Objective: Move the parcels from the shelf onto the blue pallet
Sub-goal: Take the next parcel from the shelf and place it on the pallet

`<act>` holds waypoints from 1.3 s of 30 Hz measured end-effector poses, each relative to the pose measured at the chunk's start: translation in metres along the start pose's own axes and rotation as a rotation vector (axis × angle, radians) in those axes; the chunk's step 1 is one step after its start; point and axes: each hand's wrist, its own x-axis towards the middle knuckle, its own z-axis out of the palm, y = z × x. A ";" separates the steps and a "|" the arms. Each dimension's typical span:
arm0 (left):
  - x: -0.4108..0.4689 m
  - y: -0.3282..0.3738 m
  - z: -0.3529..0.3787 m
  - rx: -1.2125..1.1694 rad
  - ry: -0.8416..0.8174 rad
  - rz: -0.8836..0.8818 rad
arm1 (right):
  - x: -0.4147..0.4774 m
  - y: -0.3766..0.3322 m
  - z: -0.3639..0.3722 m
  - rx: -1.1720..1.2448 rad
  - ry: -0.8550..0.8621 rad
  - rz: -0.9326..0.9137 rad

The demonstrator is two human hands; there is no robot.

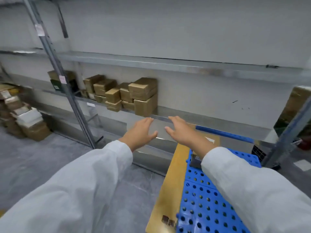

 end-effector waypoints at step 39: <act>0.074 -0.515 -0.169 0.135 0.102 -0.111 | 0.364 -0.371 0.237 -0.125 -0.047 -0.161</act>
